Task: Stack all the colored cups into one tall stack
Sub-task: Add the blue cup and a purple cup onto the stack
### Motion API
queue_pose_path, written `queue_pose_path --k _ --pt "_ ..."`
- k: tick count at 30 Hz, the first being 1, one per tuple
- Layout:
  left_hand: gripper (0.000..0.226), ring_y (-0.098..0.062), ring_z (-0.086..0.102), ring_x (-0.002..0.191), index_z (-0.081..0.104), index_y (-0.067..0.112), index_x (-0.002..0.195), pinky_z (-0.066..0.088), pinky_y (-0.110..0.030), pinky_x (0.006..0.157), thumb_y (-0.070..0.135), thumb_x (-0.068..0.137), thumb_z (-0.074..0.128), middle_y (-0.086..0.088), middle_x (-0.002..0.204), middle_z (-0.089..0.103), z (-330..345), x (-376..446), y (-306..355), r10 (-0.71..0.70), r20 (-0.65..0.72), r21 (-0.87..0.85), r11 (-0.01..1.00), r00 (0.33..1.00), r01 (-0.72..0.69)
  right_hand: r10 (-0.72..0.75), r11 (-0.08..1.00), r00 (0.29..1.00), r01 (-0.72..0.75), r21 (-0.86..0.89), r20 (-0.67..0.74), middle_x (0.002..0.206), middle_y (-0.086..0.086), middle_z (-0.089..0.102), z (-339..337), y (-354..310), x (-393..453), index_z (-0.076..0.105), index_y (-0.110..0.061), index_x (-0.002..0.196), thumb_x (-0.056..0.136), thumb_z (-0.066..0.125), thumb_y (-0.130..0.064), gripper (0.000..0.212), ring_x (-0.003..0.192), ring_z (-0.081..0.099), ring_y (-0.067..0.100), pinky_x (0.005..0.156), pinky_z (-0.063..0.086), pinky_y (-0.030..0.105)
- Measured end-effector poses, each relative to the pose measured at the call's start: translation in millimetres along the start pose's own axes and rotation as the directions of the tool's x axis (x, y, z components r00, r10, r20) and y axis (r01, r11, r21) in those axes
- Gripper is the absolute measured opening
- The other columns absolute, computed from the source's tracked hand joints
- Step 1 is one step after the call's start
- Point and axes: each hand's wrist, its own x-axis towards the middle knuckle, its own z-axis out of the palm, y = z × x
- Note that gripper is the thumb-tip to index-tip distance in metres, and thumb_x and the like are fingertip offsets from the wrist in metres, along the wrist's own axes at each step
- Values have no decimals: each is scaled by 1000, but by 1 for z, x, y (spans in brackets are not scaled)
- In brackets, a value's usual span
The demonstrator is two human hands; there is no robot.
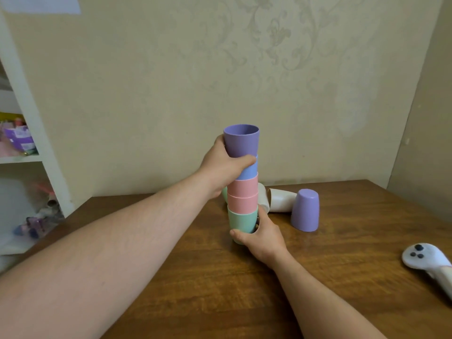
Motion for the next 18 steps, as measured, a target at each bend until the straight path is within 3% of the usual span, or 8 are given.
queue_pose_path --k 5,8,15,18 --pt "57 -12 77 103 57 23 135 64 -37 89 26 87 88 6 120 75 3 2 -4 -23 32 -40 999 999 24 -1 1000 1000 1 3 9 121 -17 69 -1 -1 1 48 -45 149 74 92 -51 87 108 67 7 96 58 35" --pt "75 -19 77 114 54 22 142 63 -50 103 42 79 90 3 129 75 6 0 -10 -51 71 -46 998 996 54 -10 1000 1000 10 -4 -3 121 -17 71 0 0 1 48 -45 148 72 91 -54 88 108 68 8 98 59 39" --pt "66 -15 75 113 49 24 146 62 -40 92 33 93 87 8 127 71 1 0 -15 -8 43 -12 1000 999 8 -13 1000 1000 13 -16 10 120 -17 67 -1 -2 0 45 -45 150 75 91 -52 88 110 67 10 99 58 37" --pt "73 -2 69 109 43 22 153 58 -35 96 30 95 86 17 122 65 -1 -1 -19 10 98 -10 1000 995 -9 -11 1000 1000 11 -14 12 120 -17 67 -1 -1 0 45 -44 150 76 91 -52 88 110 67 9 98 58 36"
